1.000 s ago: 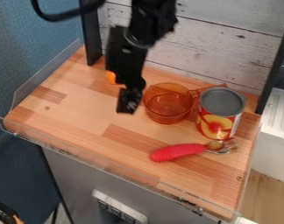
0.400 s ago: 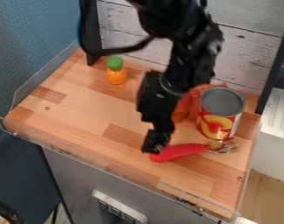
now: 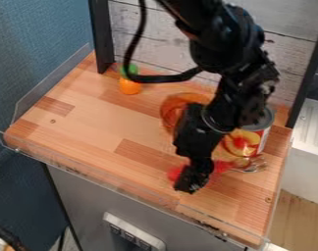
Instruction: Move the red spoon to the lower left side of the table
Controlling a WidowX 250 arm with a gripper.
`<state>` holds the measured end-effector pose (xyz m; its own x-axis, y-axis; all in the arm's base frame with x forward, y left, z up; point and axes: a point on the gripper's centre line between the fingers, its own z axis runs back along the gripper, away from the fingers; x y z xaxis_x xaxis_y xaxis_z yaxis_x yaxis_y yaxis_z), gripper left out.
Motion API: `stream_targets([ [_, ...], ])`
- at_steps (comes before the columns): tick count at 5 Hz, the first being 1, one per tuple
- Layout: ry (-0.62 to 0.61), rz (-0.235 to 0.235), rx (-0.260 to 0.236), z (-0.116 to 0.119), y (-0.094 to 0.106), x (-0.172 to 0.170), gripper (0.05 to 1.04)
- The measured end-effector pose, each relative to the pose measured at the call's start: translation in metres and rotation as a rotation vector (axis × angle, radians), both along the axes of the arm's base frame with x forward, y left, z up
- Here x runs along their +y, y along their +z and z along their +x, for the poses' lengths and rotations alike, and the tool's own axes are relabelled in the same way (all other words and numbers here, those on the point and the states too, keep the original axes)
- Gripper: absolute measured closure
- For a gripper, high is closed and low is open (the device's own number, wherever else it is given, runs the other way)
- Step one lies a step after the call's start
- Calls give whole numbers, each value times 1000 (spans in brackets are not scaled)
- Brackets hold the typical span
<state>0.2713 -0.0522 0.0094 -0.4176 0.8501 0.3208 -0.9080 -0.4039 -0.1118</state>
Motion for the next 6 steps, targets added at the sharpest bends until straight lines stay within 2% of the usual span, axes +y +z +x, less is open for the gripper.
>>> stream_targets([
  [2,2,-16,34,14,-12,-4,117],
  [4,-1,-18,18,19,-12,-4,639],
  [5,-13,-13,17,16,-12,-1,656],
  [6,-19,-32,7,10,-3,7,657],
])
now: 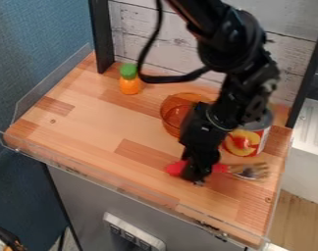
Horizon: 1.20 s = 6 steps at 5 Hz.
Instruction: Move the red spoon to the lower left side of the table
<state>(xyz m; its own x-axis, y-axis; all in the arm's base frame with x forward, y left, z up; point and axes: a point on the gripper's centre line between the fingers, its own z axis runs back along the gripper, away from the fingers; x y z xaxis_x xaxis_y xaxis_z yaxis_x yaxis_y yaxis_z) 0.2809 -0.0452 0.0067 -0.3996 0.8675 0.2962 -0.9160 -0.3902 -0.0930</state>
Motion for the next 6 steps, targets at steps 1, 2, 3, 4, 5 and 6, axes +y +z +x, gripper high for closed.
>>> stream_targets([
  [1,22,-32,-59,2,25,14,657],
  [2,49,-38,-77,5,40,41,657],
  [3,139,-10,-84,7,50,79,657],
  [4,281,0,-111,11,62,117,657],
  [5,430,15,-121,12,68,154,657],
  [6,580,62,-87,13,61,190,657],
])
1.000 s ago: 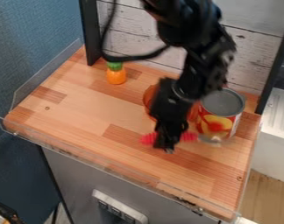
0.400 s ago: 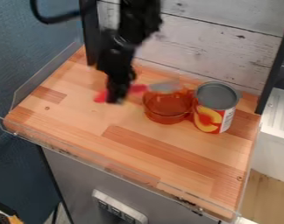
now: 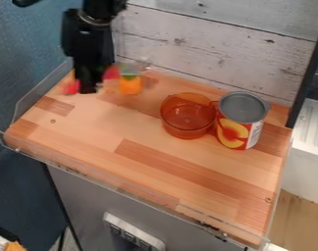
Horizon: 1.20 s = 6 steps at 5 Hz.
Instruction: Move the red spoon to the lower left side of the table
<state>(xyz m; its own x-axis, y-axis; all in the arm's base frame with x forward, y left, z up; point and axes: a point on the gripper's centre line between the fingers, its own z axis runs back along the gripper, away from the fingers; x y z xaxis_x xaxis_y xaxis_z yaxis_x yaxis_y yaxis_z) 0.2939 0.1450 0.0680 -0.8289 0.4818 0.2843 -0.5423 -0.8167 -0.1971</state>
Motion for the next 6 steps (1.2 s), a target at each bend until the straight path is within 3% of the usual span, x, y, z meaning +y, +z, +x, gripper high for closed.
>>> stream_targets([
  [1,121,7,27,2,-10,25,657],
  [2,261,-4,85,2,-22,44,657],
  [3,333,-7,120,-5,-30,54,658],
  [6,355,6,222,-18,-67,54,663],
])
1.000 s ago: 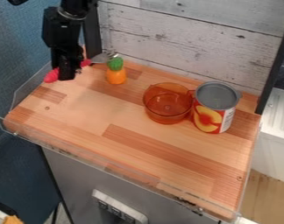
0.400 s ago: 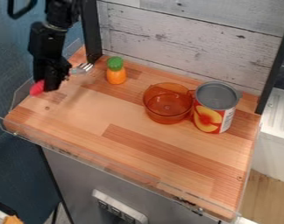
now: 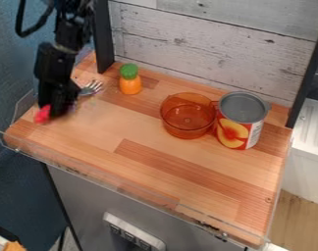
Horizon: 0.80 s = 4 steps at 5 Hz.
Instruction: Move the red spoon to the lower left side of the table
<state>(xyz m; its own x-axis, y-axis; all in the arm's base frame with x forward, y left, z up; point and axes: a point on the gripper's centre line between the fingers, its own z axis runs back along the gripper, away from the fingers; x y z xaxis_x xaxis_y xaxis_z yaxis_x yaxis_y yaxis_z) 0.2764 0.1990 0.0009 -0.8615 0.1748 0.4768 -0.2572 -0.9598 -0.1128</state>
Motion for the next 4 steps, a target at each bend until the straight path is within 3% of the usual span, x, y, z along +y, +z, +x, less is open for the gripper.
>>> stream_targets([
  [1,6,0,-2,1,-1,0,612],
  [2,31,-25,9,-1,-1,-5,307],
  [3,17,-39,12,-2,-2,-7,87],
  [4,2,-34,-14,0,8,-7,77],
])
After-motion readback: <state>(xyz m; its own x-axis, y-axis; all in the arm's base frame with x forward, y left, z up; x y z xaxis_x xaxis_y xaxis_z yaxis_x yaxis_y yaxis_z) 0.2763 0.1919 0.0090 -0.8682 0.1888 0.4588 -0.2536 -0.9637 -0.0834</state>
